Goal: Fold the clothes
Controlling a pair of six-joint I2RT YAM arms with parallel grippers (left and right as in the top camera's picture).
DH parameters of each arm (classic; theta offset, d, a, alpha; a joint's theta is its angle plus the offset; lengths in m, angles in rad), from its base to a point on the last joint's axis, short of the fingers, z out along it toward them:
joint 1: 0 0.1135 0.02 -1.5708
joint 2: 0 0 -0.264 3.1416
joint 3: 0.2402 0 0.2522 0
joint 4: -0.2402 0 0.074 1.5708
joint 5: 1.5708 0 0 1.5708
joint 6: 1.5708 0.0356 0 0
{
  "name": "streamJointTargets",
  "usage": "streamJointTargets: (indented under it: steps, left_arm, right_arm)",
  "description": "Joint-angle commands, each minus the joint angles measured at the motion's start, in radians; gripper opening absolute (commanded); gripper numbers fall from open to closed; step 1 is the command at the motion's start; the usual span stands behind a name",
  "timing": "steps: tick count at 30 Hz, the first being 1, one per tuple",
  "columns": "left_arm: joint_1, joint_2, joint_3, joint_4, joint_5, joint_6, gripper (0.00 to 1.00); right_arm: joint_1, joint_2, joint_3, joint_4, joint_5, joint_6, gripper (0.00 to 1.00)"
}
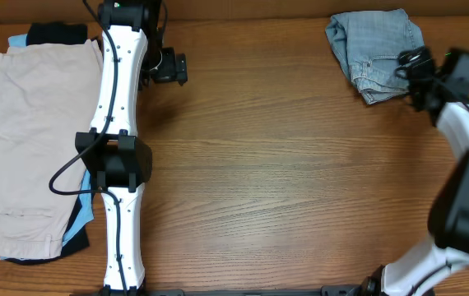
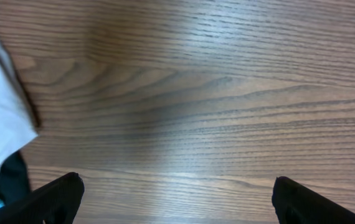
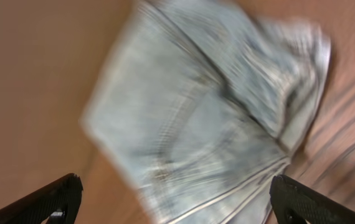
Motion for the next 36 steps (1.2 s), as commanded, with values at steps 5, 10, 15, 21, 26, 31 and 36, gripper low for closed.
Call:
streamJointTargets:
  steps: [5, 10, 15, 21, 26, 31, 36]
  left_arm:
    - [-0.023, -0.243, 0.054, -0.003, -0.026, -0.021, 1.00]
    - [-0.040, -0.460, 0.054, -0.003, -0.033, -0.021, 1.00]
    - [-0.040, -0.606, 0.054, -0.003, -0.039, -0.009, 1.00]
    - [-0.040, -0.706, 0.054, -0.003, -0.039, 0.024, 1.00]
    - [-0.040, -0.713, 0.054, -0.003, -0.039, 0.024, 1.00]
    - [-0.040, -0.708, 0.051, -0.003, -0.039, 0.024, 1.00]
    - [-0.040, -0.708, 0.051, -0.003, -0.039, 0.024, 1.00]
  right_arm:
    - [0.021, -0.423, 0.006, -0.132, -0.179, -0.394, 1.00]
    - [0.045, -0.684, 0.006, -0.252, -0.212, -0.457, 1.00]
    - [0.046, -0.880, 0.006, -0.346, -0.238, -0.457, 1.00]
    - [0.046, -1.082, 0.006, -0.473, -0.237, -0.457, 1.00]
    - [0.046, -1.139, 0.006, -0.515, -0.237, -0.457, 1.00]
    - [0.046, -1.136, 0.006, -0.565, -0.237, -0.457, 1.00]
    - [0.046, -1.135, 0.006, -0.681, -0.237, -0.457, 1.00]
